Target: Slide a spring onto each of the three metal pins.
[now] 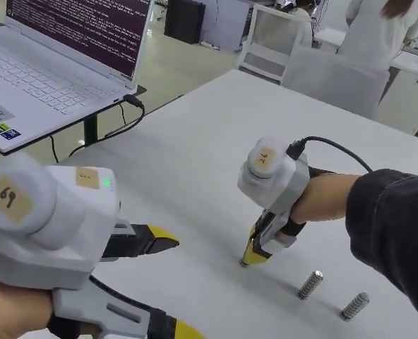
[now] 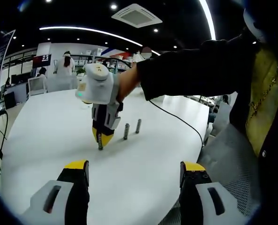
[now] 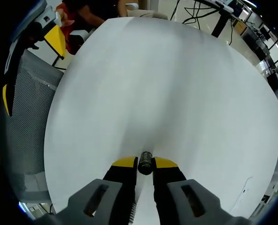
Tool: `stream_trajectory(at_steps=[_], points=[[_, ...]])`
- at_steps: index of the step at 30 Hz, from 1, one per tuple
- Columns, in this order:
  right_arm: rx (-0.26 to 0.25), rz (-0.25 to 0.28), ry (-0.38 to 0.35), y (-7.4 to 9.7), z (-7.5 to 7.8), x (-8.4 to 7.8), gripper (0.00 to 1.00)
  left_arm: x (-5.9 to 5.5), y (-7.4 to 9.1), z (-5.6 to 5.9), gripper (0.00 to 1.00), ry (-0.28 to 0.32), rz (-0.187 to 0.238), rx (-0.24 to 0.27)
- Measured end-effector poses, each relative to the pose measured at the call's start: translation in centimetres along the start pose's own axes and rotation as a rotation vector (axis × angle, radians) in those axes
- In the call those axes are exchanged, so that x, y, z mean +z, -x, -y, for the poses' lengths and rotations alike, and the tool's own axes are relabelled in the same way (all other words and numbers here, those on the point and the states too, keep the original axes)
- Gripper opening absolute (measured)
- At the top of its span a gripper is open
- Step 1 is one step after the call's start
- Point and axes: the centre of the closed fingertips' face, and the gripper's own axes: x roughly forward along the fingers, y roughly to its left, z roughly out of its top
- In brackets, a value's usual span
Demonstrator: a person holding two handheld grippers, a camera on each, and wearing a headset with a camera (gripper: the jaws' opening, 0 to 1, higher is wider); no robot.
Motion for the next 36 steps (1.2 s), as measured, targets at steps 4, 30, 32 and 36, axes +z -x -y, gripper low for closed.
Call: stream_trajectory(at_steps=[4, 30, 32, 36], points=[[-0.002, 0.005, -0.005, 0.1, 0.1, 0.1, 0.14, 0.0, 0.0, 0.0, 0.76, 0.0, 0.001, 0.001], [-0.094, 0.177, -0.148, 5.7, 0.2, -0.6, 0.35, 1.2, -0.2, 0.0, 0.77, -0.032, 0.003, -0.006], [-0.11, 0.195, -0.157, 6.5, 0.0, -0.9, 0.36, 1.4, -0.2, 0.1, 0.77, -0.034, 0.004, -0.009], [-0.146, 0.248, -0.181, 8.1, -0.4, -1.2, 0.37, 1.6, -0.3, 0.3, 0.78, -0.035, 0.004, -0.016]])
